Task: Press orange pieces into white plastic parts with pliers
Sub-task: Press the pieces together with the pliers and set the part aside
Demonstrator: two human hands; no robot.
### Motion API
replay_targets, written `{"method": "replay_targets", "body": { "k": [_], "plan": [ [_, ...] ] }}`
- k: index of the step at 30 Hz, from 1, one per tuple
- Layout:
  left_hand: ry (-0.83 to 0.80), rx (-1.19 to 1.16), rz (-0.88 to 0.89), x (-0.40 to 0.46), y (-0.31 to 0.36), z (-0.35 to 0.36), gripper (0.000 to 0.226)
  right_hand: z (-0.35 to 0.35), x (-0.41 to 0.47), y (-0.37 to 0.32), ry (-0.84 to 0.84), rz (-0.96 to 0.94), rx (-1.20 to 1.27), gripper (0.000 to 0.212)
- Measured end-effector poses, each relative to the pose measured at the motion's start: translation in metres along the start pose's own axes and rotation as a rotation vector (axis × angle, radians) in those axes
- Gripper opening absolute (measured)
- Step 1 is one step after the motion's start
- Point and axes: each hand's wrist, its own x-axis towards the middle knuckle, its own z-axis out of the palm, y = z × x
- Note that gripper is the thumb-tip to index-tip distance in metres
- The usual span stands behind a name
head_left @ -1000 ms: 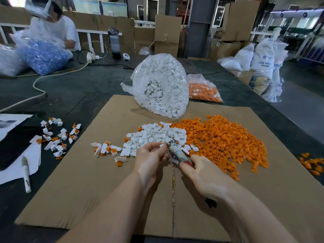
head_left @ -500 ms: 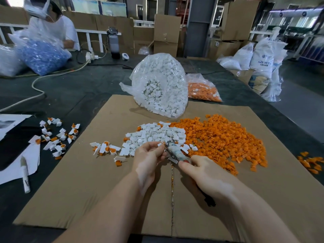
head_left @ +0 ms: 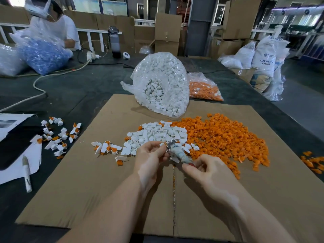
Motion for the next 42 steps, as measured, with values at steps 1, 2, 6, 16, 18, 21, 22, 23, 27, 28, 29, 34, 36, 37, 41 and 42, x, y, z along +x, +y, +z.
{"method": "replay_targets", "body": {
  "k": [1,2,6,16,18,21,22,23,27,28,29,34,36,37,41,42],
  "plan": [
    [0.002,-0.002,0.004,0.000,0.000,-0.001,0.006,-0.001,0.001,0.003,0.036,0.012,-0.012,0.032],
    [0.002,0.000,0.007,-0.001,-0.001,-0.001,0.007,-0.002,0.002,0.008,0.088,0.032,-0.032,0.031],
    [-0.055,0.156,0.066,-0.001,-0.006,-0.004,0.016,-0.008,0.017,0.027,0.365,0.084,-0.181,0.035],
    [-0.110,0.556,0.228,-0.005,-0.009,-0.005,0.024,-0.010,0.036,0.054,0.382,0.169,-0.739,0.064],
    [-0.122,0.604,0.237,-0.005,-0.008,-0.005,0.025,-0.004,0.035,0.046,0.422,0.071,-0.695,0.060],
    [-0.128,0.609,0.203,-0.005,-0.009,-0.003,0.025,0.018,0.030,0.027,0.441,-0.352,-0.413,0.036],
    [-0.133,0.590,0.189,-0.006,-0.008,-0.002,0.025,0.028,0.028,0.021,0.445,-0.458,-0.317,0.031],
    [-0.141,0.585,0.184,-0.006,-0.007,-0.002,0.026,0.035,0.025,0.016,0.445,-0.519,-0.245,0.027],
    [-0.220,0.668,0.245,-0.010,-0.007,-0.006,0.032,0.048,0.023,0.010,0.464,-0.486,-0.073,0.010],
    [-0.247,0.711,0.278,-0.012,-0.008,-0.007,0.035,0.050,0.023,0.011,0.463,-0.469,-0.041,0.009],
    [-0.267,0.757,0.319,-0.014,-0.009,-0.007,0.037,0.051,0.023,0.011,0.456,-0.455,-0.009,0.007],
    [-0.238,0.823,0.399,-0.014,-0.014,-0.005,0.034,0.051,0.020,0.015,0.474,-0.391,0.100,0.011],
    [-0.232,0.822,0.399,-0.014,-0.014,-0.005,0.035,0.050,0.020,0.016,0.480,-0.394,0.099,0.013],
    [-0.229,0.819,0.406,-0.014,-0.015,-0.006,0.034,0.050,0.020,0.016,0.475,-0.412,0.094,0.012],
    [-0.229,0.856,0.423,-0.014,-0.015,-0.006,0.031,0.051,0.019,0.015,0.444,-0.476,0.038,0.009],
    [-0.232,0.869,0.424,-0.014,-0.015,-0.006,0.031,0.052,0.020,0.015,0.445,-0.476,0.033,0.007]
  ]
}}
